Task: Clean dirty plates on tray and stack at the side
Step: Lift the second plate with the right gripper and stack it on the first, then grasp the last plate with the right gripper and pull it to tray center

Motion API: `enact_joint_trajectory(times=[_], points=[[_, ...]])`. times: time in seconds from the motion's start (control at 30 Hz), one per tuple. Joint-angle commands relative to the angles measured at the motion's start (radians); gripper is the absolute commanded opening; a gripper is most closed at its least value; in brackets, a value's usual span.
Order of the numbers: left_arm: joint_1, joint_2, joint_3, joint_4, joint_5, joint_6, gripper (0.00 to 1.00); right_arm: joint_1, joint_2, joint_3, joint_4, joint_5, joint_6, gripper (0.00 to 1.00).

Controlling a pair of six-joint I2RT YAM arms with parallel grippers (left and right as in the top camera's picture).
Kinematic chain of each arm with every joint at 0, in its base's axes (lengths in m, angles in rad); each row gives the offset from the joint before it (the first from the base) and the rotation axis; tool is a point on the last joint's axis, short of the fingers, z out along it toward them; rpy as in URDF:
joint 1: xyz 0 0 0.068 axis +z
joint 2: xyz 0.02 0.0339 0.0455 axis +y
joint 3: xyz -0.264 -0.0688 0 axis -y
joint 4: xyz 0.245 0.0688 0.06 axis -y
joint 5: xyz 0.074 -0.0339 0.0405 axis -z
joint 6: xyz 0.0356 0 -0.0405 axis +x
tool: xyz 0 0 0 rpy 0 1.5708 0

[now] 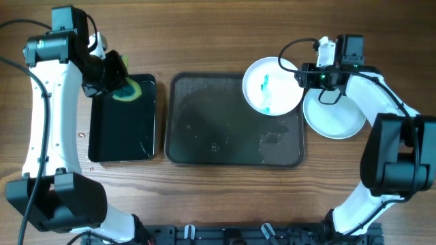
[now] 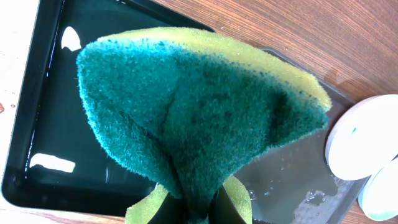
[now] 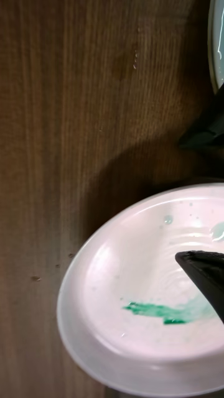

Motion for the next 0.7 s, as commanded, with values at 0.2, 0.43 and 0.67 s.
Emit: enact_joint_trajectory(times=[0.2, 0.43, 0.67], points=[[0.002, -0.002, 0.008, 0.003, -0.009, 0.002, 0.04, 0.002, 0.06, -0.006, 0.002, -0.029, -0.031, 0.3], [0.002, -0.002, -0.003, 0.003, -0.009, 0.002, 0.04, 0.002, 0.067, -0.018, -0.002, -0.043, -0.017, 0.08], [0.002, -0.002, -0.003, 0.01, -0.009, 0.002, 0.04, 0.026, -0.012, 0.0, -0.066, -0.08, 0.072, 0.04]])
